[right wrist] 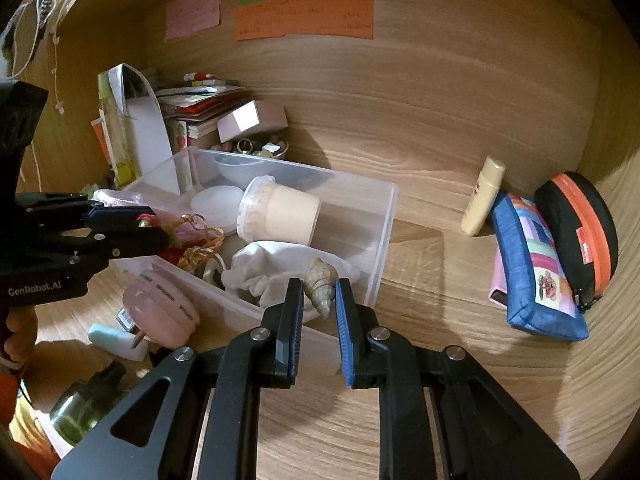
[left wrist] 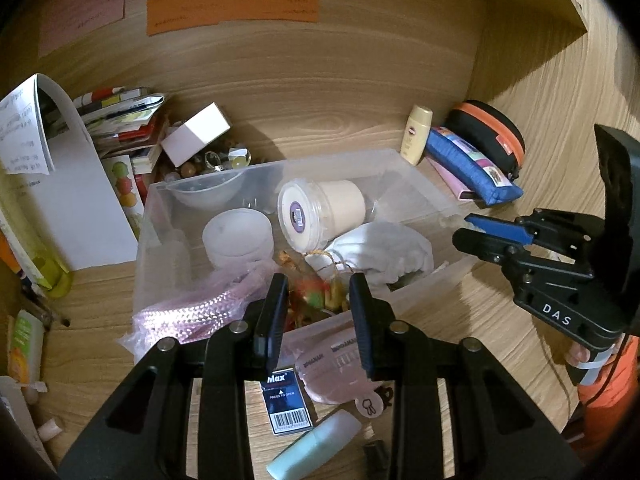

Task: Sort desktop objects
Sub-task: 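Carry the seashell and bead string into the clear box and open both tools, then grasp the pink round fan with the right tool while the left tool grasps the blue Max box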

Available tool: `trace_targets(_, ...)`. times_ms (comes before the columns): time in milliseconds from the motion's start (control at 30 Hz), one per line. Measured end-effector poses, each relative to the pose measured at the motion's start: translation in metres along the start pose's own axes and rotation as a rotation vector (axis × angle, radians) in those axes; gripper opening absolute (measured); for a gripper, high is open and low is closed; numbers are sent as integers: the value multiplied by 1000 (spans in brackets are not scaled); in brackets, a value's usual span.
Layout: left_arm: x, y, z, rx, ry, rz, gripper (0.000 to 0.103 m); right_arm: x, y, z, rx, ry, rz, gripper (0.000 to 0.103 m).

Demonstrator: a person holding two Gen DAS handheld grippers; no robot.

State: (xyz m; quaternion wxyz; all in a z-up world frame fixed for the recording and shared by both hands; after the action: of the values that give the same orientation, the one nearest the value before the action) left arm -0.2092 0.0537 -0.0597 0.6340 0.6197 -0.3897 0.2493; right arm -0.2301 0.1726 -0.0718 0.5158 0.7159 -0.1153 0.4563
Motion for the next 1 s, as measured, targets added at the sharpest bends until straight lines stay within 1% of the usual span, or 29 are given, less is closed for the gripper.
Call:
trace_targets(133, 1, 0, -1, 3, 17, -3, 34, 0, 0, 0, 0, -9, 3, 16)
trace_targets(200, 2, -2, -2, 4, 8, 0, 38, 0, -1, -3, -10, -15, 6, 22)
trace_targets(233, 3, -2, -3, 4, 2, 0, 40, 1, -1, -3, -15, -15, 5, 23)
trace_targets(333, 10, -5, -7, -3, -12, -4, 46, 5, -2, -3, -25, 7, 3, 31)
trace_targets(367, 14, -6, -8, -7, -16, -10, 49, 7, -3, -3, -27, 7, 1, 39)
trace_targets(400, 16, -6, -9, -9, -18, -14, 54, 9, -4, -2, -26, 10, 1, 45)
trace_targets(433, 20, -7, -10, -8, -21, -21, 58, 11, -5, -1, -23, 11, -3, 46)
trace_targets(467, 24, -7, -10, -3, -26, -29, 68, 12, -6, 0, -20, 9, -6, 47)
trace_targets(500, 28, -8, -10, 5, -30, -37, 73, 14, -7, 3, -12, 5, -7, 47)
trace_targets(533, 33, -8, -9, 17, -32, -50, 74, 15, -8, 5, -4, 3, -7, 48)
trace_targets(567, 37, -8, -9, 21, -33, -55, 74, 16, -9, 7, -1, 0, -7, 53)
trace_targets(600, 39, -9, -8, 23, -33, -59, 74, 18, -11, 9, 1, -2, -8, 62)
trace_targets(633, 43, -9, -7, 27, -32, -67, 75, 19, -12, 11, 2, -2, -12, 65)
trace_targets(667, 48, -10, -5, 31, -29, -74, 78, 21, -12, 12, 2, -2, -19, 69)
trace_targets(700, 51, -11, -3, 35, -25, -80, 83, 24, -13, 14, 3, -3, -26, 70)
trace_targets(767, 57, -14, 3, 51, -9, -96, 87, 28, -14, 19, 6, 5, -32, 73)
trace_targets(867, 61, -22, 14, 69, 1, -96, 88, 30, -17, 28, 4, 38, -22, 79)
trace_targets(933, 61, -29, 20, 84, 12, -85, 88, 29, -20, 36, 3, 65, -14, 79)
trace_targets(1000, 58, -38, 29, 102, 21, -63, 88, 25, -22, 43, 9, 74, -2, 80)
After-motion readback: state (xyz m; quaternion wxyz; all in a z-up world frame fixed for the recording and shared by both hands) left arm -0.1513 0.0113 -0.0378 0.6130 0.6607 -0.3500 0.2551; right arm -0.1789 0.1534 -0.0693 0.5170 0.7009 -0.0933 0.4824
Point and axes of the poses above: each gripper's, at about its wrist camera, not at the fingertips, and x roughly against the way its jaws point, z to its left, y to its top, the point moved 9 cm from there along -x, roughly the way its jaws point, and after that the axes turned 11 degrees about z, right-handed, at the moved point
